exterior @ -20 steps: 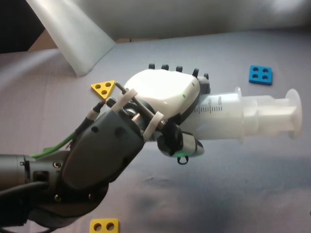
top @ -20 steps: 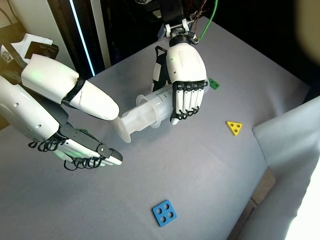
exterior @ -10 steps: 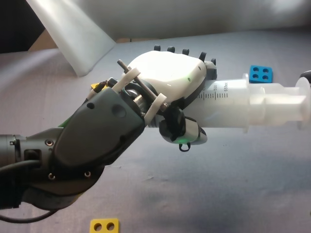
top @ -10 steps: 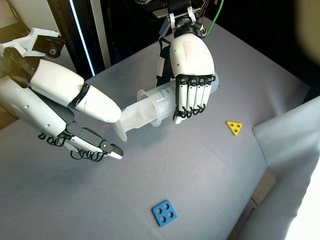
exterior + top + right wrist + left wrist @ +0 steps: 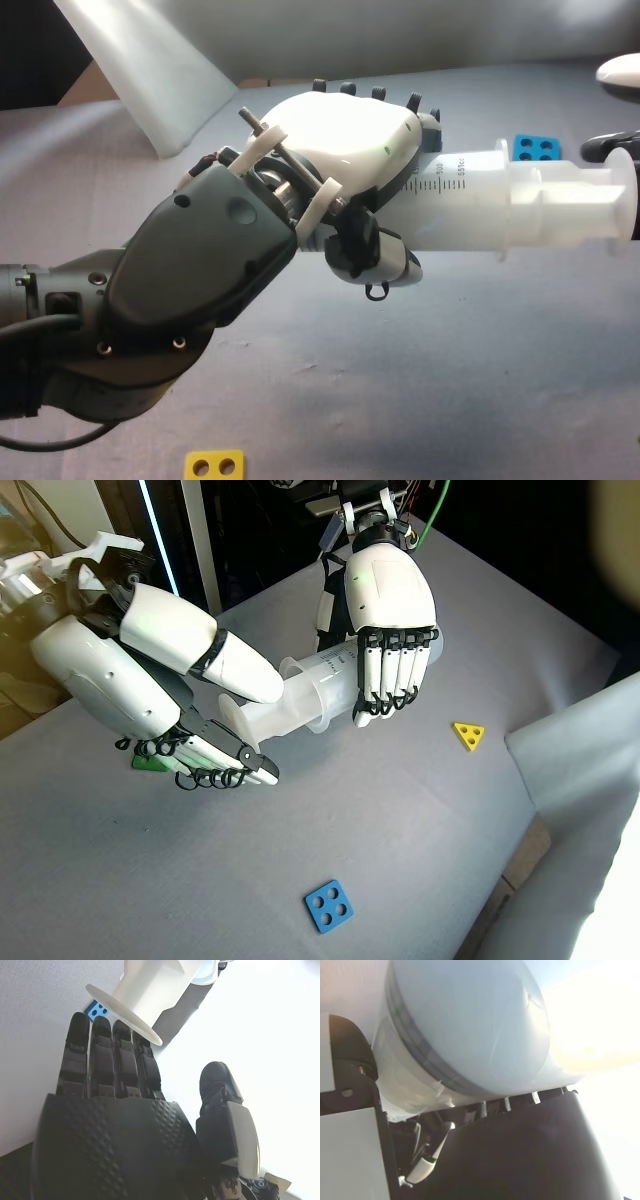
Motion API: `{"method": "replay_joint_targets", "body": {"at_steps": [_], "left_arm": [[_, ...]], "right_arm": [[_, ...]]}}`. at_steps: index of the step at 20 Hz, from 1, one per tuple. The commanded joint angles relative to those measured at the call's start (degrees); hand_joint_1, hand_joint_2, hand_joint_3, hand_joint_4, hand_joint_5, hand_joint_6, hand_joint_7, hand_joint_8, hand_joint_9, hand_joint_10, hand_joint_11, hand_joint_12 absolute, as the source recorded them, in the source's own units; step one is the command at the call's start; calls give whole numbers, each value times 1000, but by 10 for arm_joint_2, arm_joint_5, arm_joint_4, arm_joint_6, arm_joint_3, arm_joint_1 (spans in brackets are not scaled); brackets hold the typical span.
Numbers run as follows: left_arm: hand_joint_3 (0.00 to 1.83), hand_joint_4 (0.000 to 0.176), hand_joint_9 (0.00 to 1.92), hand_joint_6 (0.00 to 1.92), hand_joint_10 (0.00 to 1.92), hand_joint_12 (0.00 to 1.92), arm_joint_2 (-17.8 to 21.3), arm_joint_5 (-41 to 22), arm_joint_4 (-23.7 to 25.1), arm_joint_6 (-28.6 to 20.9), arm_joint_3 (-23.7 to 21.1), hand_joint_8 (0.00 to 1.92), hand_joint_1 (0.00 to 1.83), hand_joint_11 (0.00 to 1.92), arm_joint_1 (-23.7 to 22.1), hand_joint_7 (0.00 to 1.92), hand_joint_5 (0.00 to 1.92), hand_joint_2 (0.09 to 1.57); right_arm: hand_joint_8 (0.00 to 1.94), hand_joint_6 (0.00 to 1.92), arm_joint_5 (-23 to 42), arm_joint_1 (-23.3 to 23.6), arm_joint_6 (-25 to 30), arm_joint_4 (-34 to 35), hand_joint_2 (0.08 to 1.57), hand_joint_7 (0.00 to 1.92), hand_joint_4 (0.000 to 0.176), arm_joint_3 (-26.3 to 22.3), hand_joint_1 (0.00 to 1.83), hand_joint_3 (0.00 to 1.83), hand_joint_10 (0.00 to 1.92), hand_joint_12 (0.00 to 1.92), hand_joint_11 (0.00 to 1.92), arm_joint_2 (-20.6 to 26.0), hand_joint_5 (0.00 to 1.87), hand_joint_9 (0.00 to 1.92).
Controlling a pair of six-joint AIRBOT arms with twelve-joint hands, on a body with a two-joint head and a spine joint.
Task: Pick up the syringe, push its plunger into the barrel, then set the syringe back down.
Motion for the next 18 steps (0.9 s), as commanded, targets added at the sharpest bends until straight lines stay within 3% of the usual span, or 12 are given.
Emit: {"method": "replay_joint_targets", "body": {"at_steps": [1, 3, 4, 5, 7, 8, 9, 10, 12, 18], "left_arm": [[2, 0, 1084, 937, 419, 926, 1, -30, 44, -10, 0, 1125, 1237, 751, -15, 999, 914, 1131], [1, 0, 1087, 946, 422, 923, 1, -29, 44, -10, 0, 1129, 1238, 744, -16, 999, 908, 1133], [8, 0, 919, 937, 1093, 905, 1, -29, 43, -10, 0, 1075, 1344, 758, -17, 982, 885, 1128], [0, 0, 874, 969, 1246, 905, 2, -29, 43, -10, 0, 1075, 1365, 735, -17, 969, 862, 1137], [0, 0, 848, 989, 1303, 954, 2, -29, 42, -10, 1, 1120, 1367, 717, -18, 943, 846, 1147], [0, 0, 894, 967, 924, 976, 2, -29, 42, -10, 1, 1145, 1262, 708, -18, 979, 885, 1141], [0, 0, 960, 953, 728, 989, 2, -29, 42, -10, 1, 1167, 1242, 725, -18, 980, 894, 1142], [1, 0, 983, 962, 649, 994, 2, -29, 42, -10, 1, 1188, 1232, 727, -18, 967, 892, 1147], [2, 0, 1035, 990, 527, 971, 3, -26, 42, -10, 1, 1145, 1229, 740, -18, 983, 886, 1143], [2, 0, 1029, 993, 507, 987, 3, -25, 41, -5, 1, 1176, 1223, 729, -18, 961, 888, 1148]], "right_arm": [[3, 3, 35, 9, 2, -11, 1227, 249, 0, -1, 0, 3, 5, 554, 0, -8, 264, 210], [2, 2, 28, 10, 4, -12, 1232, 252, 0, 3, 0, 3, 4, 547, 0, -27, 266, 211], [2, 2, 24, 10, 5, -15, 1234, 253, 0, 4, 0, 4, 3, 544, 0, -33, 265, 209], [2, 2, 12, 13, 12, -26, 1235, 254, 0, 4, 0, 4, 3, 542, 0, -44, 266, 211], [1, 0, 2, 16, 27, -47, 1233, 251, 0, 5, 0, 3, 3, 540, 0, -63, 260, 211], [2, 1, -1, 19, 31, -52, 1235, 260, 0, 6, 0, 2, 5, 565, 0, -72, 264, 220], [0, 0, -4, 23, 34, -55, 1233, 253, 0, 8, 0, 1, 2, 570, 0, -82, 255, 214], [0, 0, -6, 26, 37, -58, 1231, 241, 0, 11, 0, 0, 0, 567, 0, -90, 243, 200], [0, 0, -11, 30, 46, -64, 1228, 238, 0, 19, 0, 0, 0, 511, 0, -109, 242, 198], [4, 2, -17, 30, 61, -64, 1228, 215, 0, 53, 0, 0, 4, 433, 0, -147, 222, 170]]}}
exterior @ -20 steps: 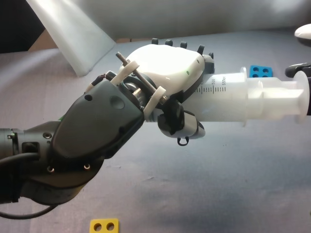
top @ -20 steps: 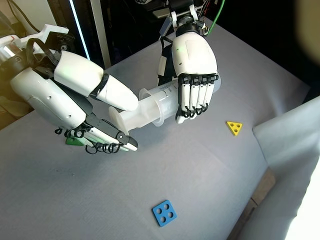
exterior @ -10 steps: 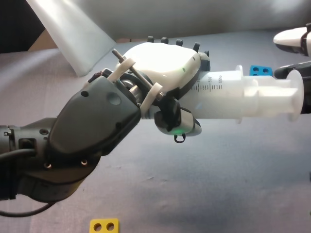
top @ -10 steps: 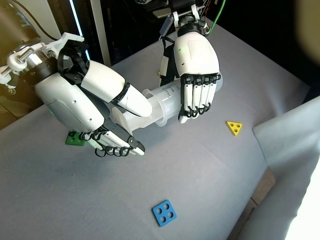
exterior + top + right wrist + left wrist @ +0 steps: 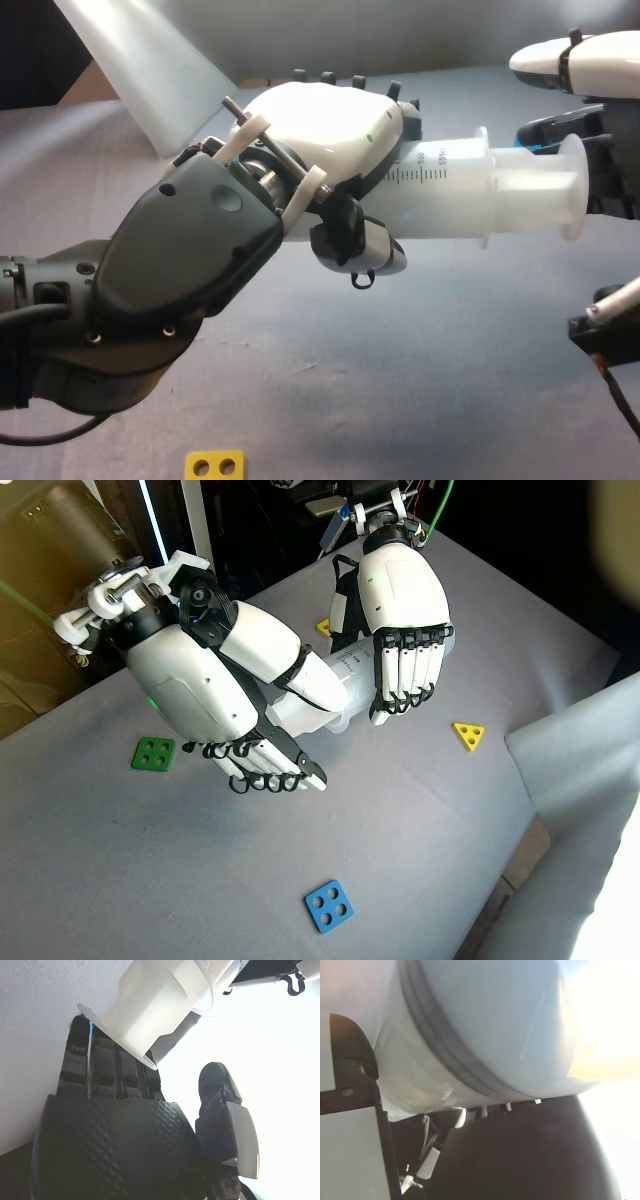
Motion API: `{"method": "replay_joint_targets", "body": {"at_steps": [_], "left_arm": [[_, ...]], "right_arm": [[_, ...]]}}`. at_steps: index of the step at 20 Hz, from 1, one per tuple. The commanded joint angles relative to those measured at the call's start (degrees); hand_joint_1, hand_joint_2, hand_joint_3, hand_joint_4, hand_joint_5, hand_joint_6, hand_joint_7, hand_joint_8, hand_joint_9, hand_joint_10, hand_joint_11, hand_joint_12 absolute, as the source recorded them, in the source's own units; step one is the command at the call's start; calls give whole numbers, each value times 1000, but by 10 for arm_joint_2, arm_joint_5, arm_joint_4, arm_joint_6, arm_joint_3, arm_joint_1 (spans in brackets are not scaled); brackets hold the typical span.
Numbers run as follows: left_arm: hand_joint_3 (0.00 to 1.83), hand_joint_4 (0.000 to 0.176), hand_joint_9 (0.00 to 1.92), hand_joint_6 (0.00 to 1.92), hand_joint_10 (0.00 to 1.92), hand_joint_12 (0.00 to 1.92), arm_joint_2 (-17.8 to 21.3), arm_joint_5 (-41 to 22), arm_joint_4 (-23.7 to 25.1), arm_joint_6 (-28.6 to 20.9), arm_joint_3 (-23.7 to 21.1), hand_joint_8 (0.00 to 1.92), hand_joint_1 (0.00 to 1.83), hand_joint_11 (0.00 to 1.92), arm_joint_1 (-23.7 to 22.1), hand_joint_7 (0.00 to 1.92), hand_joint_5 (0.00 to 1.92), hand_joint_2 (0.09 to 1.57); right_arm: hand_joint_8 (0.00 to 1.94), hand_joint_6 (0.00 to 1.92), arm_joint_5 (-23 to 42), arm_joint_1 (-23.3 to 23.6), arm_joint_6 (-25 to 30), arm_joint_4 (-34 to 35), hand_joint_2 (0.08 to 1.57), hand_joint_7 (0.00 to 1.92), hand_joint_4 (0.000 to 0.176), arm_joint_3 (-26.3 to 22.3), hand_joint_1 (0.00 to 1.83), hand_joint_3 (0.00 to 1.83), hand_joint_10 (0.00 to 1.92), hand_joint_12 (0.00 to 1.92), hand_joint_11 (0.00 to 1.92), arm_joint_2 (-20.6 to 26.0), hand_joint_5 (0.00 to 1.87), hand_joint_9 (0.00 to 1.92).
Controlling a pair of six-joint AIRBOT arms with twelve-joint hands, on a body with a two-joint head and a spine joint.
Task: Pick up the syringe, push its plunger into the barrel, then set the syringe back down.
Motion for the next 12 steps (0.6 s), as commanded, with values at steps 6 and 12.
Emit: {"method": "replay_joint_targets", "body": {"at_steps": [6, 12], "left_arm": [[1, 0, 1044, 951, 488, 969, -4, -20, 51, -12, -2, 1133, 1232, 727, -15, 990, 910, 1135], [4, 0, 847, 937, 1225, 990, -4, -20, 49, -9, -1, 1129, 1345, 702, -15, 950, 888, 1140]], "right_arm": [[2, 2, 61, 12, 1, -16, 1222, 243, 0, 20, 0, 0, 4, 496, 0, -52, 253, 202], [0, 0, 54, 14, 0, -36, 1226, 243, 0, 59, 0, 1, 0, 539, 0, -107, 252, 203]]}}
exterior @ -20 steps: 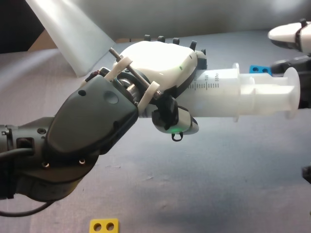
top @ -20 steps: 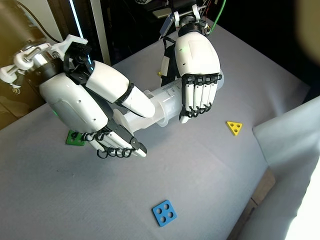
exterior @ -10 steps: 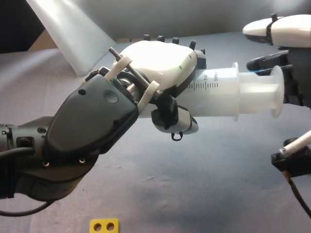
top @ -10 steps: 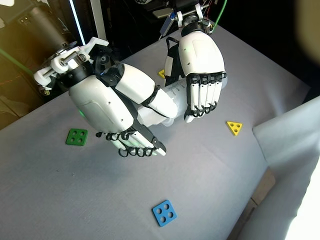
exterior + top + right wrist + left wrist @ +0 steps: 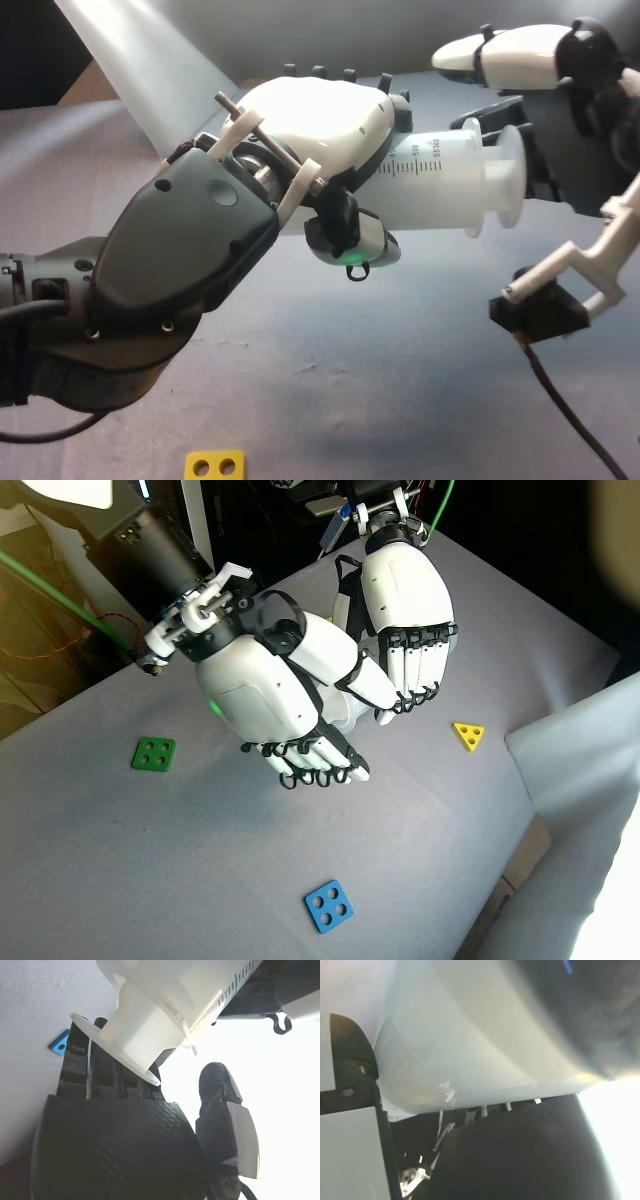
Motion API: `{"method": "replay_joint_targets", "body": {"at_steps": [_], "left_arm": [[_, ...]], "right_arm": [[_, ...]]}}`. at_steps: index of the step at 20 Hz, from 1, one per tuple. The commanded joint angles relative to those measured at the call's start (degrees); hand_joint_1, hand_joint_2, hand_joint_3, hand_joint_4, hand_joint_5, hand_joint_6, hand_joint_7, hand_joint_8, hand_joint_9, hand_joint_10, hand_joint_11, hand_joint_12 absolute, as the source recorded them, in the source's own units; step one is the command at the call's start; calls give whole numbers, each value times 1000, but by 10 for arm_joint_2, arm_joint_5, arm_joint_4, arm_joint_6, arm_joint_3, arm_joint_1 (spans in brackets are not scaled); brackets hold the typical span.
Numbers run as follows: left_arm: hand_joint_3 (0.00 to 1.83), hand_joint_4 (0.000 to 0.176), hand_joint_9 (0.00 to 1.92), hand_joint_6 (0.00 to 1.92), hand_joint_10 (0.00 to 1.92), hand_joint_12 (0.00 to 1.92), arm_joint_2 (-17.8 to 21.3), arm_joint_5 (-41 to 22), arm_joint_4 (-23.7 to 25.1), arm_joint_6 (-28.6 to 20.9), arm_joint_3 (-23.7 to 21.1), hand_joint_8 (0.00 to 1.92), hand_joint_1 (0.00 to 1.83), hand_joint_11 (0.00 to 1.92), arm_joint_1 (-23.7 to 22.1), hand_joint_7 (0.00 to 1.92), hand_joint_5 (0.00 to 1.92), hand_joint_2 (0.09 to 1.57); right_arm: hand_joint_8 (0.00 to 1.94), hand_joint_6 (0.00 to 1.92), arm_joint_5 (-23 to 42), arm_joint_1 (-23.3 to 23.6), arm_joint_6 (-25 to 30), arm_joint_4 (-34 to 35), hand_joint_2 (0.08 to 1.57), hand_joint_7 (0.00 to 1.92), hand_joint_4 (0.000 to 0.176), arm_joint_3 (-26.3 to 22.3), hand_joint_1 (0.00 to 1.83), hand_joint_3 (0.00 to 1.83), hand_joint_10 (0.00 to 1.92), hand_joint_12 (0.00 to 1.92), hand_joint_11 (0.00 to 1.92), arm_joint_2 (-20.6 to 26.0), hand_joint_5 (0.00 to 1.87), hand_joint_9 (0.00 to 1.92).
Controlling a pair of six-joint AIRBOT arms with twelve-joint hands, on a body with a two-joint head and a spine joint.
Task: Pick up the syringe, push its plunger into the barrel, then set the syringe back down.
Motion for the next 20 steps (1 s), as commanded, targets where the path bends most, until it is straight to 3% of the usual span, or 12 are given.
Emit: {"method": "replay_joint_targets", "body": {"at_steps": [1, 2, 4, 11, 16, 20], "left_arm": [[1, 0, 882, 942, 907, 996, -4, -4, 56, -10, -2, 1174, 1253, 700, -14, 961, 905, 1142], [0, 0, 947, 943, 724, 988, -4, -4, 55, -10, -2, 1172, 1237, 716, -14, 971, 907, 1141], [0, 0, 998, 938, 616, 970, -4, -4, 55, -10, -2, 1168, 1233, 738, -14, 975, 912, 1140], [0, 0, 989, 884, 618, 1006, -2, -1, 54, -10, -2, 1208, 1239, 714, -14, 964, 932, 1139], [1, 0, 968, 881, 642, 1028, -2, -1, 54, -10, -2, 1205, 1234, 681, -16, 958, 940, 1138], [1, 0, 1001, 893, 579, 972, -2, -1, 54, -10, -1, 1156, 1233, 703, -16, 978, 943, 1130]], "right_arm": [[0, 0, 60, 10, 2, -23, 1227, 241, 0, 0, 0, 2, 0, 537, 0, -12, 250, 201], [0, 0, 59, 10, 2, -23, 1226, 241, 0, 4, 0, 1, 1, 538, 0, -17, 249, 203], [0, 0, 59, 10, 2, -25, 1226, 233, 0, 14, 0, 1, 0, 535, 0, -29, 246, 194], [1, 1, 48, 31, 2, -36, 1227, 241, 0, 25, 0, 0, 1, 518, 0, -46, 250, 199], [2, 1, 44, 29, -11, -36, 1228, 248, 0, -3, 0, 1, 3, 532, 0, 47, 250, 208], [2, 3, 44, 41, -87, -36, 1227, 244, 0, -29, 0, 0, 2, 534, 0, 134, 250, 208]]}}
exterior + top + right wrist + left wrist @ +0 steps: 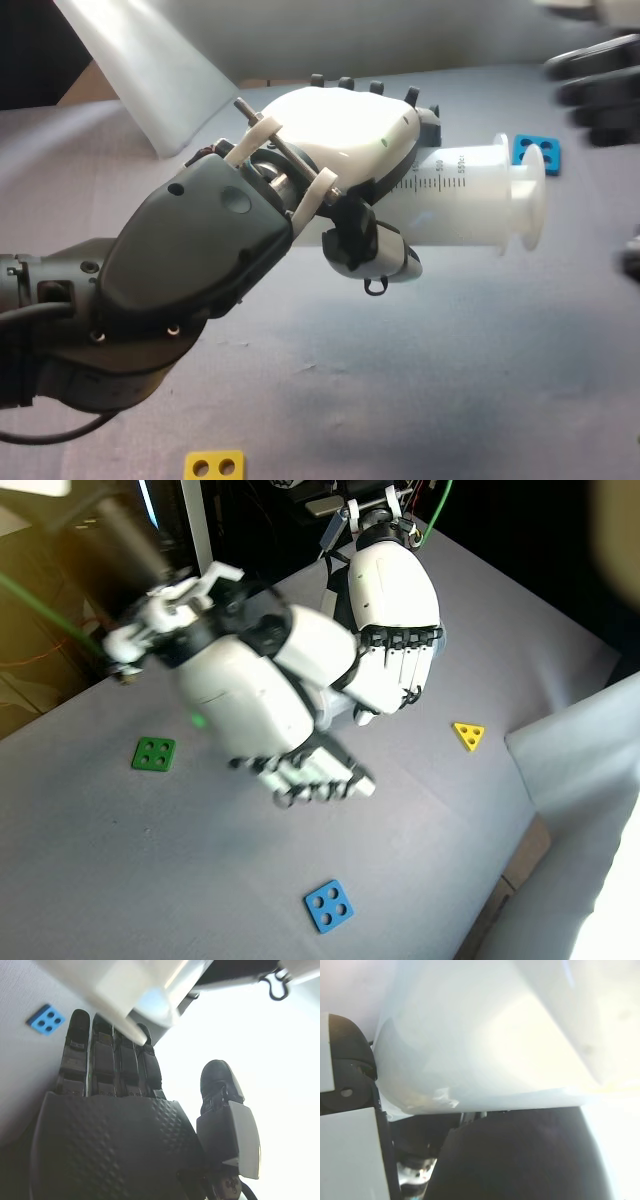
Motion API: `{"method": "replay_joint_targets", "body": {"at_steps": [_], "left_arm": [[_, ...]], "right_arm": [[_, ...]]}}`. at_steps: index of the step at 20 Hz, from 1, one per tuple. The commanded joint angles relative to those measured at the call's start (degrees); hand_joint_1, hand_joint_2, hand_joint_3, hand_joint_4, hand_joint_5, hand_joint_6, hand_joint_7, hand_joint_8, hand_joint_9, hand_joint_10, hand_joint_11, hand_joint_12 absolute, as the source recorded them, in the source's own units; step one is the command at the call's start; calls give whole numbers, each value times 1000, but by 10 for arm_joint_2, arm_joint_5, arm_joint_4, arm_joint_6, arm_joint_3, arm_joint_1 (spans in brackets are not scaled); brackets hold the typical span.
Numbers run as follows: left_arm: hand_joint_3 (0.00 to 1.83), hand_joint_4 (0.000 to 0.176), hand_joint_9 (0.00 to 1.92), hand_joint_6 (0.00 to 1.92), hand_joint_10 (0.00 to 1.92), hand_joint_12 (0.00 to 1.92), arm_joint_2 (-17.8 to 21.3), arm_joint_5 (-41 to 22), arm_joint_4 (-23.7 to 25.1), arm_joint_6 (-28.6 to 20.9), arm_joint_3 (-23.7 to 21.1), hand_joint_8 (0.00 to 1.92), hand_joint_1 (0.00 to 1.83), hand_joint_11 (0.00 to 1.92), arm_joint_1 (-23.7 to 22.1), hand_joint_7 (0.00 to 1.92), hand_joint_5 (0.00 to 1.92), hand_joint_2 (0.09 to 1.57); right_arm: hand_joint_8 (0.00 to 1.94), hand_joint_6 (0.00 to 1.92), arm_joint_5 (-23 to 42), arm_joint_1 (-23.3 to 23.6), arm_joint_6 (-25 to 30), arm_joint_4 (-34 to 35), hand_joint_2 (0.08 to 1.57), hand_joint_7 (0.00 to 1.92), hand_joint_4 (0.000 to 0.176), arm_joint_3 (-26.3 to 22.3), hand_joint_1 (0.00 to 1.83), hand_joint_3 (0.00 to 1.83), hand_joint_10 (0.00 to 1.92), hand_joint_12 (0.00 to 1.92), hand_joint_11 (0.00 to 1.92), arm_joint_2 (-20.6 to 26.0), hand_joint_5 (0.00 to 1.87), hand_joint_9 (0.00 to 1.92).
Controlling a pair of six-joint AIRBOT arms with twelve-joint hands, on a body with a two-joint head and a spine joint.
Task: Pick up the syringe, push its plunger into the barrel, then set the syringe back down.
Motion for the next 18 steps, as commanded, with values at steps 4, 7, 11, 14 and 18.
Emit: {"method": "replay_joint_targets", "body": {"at_steps": [4, 7, 11, 14, 18], "left_arm": [[1, 0, 1000, 914, 574, 1006, 0, -24, 53, 1, 4, 1171, 1233, 702, -13, 975, 922, 1136], [0, 0, 998, 883, 572, 1018, 0, -19, 69, -2, 7, 1147, 1236, 676, -4, 989, 944, 1128], [0, 0, 1001, 853, 561, 1009, -3, -19, 100, -35, 6, 1129, 1239, 680, 33, 998, 965, 1121], [1, 0, 1010, 883, 550, 1007, -9, -19, 127, -59, 6, 1147, 1235, 696, 63, 985, 948, 1128], [2, 0, 987, 941, 600, 1020, -21, -19, 159, -82, 10, 1220, 1231, 689, 101, 950, 898, 1149]], "right_arm": [[1, 2, 26, 3, -50, -19, 1230, 237, 0, -36, 0, 1, 0, 505, 0, 59, 246, 198], [1, 2, 63, -5, -122, -67, 1229, 237, 0, -61, 0, 0, 2, 509, 0, 117, 248, 201], [1, 2, 239, -37, -213, -217, 1226, 244, 0, -28, 0, 0, 1, 511, 0, 143, 253, 205], [2, 3, 381, -31, -283, -319, 1223, 234, 0, 1, 0, 0, 5, 506, 0, 144, 246, 198], [5, 7, 576, -11, -382, -320, 1224, 258, 0, 44, 0, 0, 7, 534, 0, 143, 274, 214]]}}
